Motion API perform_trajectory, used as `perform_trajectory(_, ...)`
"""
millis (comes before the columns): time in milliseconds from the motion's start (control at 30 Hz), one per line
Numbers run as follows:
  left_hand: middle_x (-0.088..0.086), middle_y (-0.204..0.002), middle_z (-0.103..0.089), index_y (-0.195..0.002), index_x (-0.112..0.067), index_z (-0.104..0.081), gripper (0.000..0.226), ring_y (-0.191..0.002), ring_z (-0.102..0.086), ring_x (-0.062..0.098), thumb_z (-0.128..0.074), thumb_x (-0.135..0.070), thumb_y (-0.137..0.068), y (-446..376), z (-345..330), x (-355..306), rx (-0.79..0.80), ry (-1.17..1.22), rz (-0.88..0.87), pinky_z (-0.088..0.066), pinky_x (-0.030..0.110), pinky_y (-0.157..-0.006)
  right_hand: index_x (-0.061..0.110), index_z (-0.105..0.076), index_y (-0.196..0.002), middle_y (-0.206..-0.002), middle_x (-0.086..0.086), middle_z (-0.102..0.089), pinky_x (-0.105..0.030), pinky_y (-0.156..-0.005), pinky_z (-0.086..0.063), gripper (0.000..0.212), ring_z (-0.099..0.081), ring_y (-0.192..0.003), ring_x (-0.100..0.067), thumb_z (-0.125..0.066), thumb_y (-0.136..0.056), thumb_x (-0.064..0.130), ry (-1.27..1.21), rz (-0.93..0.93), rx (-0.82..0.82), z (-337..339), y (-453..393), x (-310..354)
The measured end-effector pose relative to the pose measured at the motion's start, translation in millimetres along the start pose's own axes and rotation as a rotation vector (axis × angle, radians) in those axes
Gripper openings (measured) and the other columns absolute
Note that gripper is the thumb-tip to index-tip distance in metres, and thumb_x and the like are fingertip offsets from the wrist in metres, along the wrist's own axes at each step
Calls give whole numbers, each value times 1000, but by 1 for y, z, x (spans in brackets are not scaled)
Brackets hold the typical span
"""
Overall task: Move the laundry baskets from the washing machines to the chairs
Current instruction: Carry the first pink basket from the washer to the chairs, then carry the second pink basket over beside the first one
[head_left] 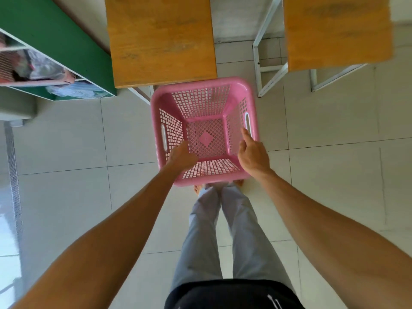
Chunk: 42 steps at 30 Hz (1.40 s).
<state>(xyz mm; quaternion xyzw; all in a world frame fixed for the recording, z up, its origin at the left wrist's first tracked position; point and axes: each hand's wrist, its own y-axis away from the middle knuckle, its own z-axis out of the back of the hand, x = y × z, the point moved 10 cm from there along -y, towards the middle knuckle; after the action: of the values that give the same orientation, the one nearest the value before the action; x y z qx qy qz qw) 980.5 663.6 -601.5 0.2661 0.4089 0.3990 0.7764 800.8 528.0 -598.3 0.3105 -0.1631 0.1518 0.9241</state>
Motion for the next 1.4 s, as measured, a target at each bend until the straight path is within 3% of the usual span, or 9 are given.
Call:
perform_trajectory(67,-1,-112,-66,-128,-13,-54,32,-76,-54,10,-57,-21,-97,19,-6,-20,34,7,-50,-35,15,-52,17,-30,-160,-86,-1,-63,-45,-75,-62,52,-65,-76,-19,-31,-110,31,-29,2,6,0,26,7)
perform_trajectory(233,1,-112,-66,-125,-13,-57,36,-94,-65,20,-61,-20,-89,59,-13,-65,63,33,-113,-49,23,-61,16,-33,-155,-106,-3,-64,-36,-84,-59,48,-64,-91,-19,-36,-109,29,-90,-14,-21,26,77,7)
perform_trajectory(400,2,-104,-55,-119,-1,-56,32,-91,-52,18,-60,-21,-94,89,-39,-126,132,-144,-230,-40,13,-61,17,-38,-150,-127,-9,-64,-46,-89,-57,45,-60,-119,-33,-38,-107,29,-165,-105,-78,68,109,-37)
perform_trajectory(500,3,-111,-64,-128,-5,-55,43,-93,-60,16,-62,-29,-93,100,-71,-167,214,-271,-327,-56,28,-79,14,-32,-157,-145,-11,-54,-48,-102,-47,51,-46,-134,-33,-37,-108,28,-174,-209,-99,94,126,-78)
perform_trajectory(667,17,-131,-59,-147,-9,-37,57,-110,-64,34,-51,-11,-91,128,-120,-246,241,-339,-412,-53,44,-96,16,-28,-158,-156,-8,-45,-47,-105,-43,54,-43,-138,-34,-38,-107,28,-262,-301,-199,136,154,-153)
perform_trajectory(900,13,-140,-53,-147,-10,-40,56,-128,-50,27,-52,-18,-93,165,-229,-347,253,-445,-506,-38,28,-100,15,-26,-159,-158,-9,-42,-45,-110,-41,54,-43,-141,-33,-36,-108,29,-413,-429,-298,189,197,-282)
perform_trajectory(1000,5,-100,-66,-142,-8,-45,51,-99,-60,22,-53,-15,-92,179,-275,-388,249,-431,-509,-46,29,-88,14,-26,-158,-154,-13,-46,-46,-110,-41,54,-46,-139,-34,-36,-108,29,-468,-485,-334,213,218,-342)
perform_trajectory(1067,-2,-80,-58,-140,-9,-46,49,-82,-57,19,-52,-14,-92,187,-307,-417,276,-421,-510,-43,25,-75,14,-26,-158,-147,-15,-53,-46,-106,-44,53,-51,-134,-36,-35,-108,29,-495,-515,-372,233,230,-381)
perform_trajectory(1400,12,-140,-52,-153,-13,-28,68,-129,-49,30,-49,-17,-88,205,-428,-563,369,-633,-631,-43,38,-106,14,-32,-155,-119,-16,-69,-42,-89,-51,50,-64,-111,-34,-34,-108,30,-673,-714,-533,300,265,-533)
